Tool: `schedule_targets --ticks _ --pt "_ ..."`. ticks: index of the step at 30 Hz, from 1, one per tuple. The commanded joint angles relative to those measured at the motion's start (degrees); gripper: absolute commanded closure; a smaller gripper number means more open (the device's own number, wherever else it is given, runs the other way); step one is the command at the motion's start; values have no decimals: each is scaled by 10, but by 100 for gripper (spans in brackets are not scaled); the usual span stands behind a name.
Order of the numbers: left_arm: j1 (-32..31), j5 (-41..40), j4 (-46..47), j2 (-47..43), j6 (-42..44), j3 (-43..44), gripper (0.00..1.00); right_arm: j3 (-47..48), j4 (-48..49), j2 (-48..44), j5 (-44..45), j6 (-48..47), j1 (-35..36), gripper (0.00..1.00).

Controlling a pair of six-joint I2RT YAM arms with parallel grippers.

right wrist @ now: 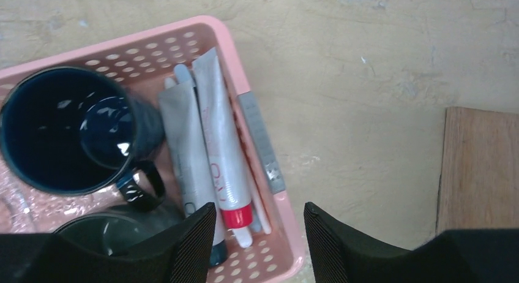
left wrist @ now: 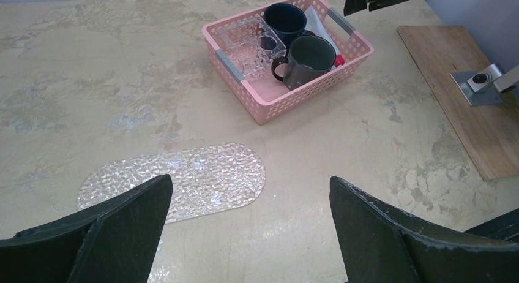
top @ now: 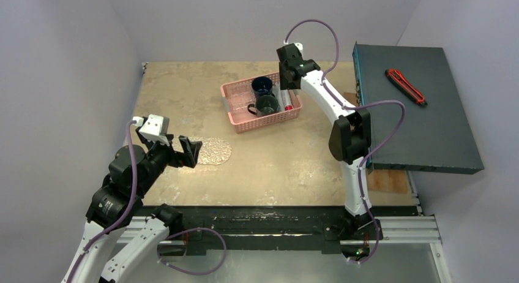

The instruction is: Prepare toiletry sets of a toothbrush and toothpaste on the tray

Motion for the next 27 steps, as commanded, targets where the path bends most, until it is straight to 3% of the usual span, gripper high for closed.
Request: schedule_targets --ticks 1,14,27 --pt "1 5 11 7 -5 14 0 22 -1 17 -21 -14 -19 41" --pt "1 5 10 9 -4 14 0 27 6 52 -65 -17 -45 33" --pt "1 4 10 8 -4 15 0 20 15 63 -94 -16 -49 50"
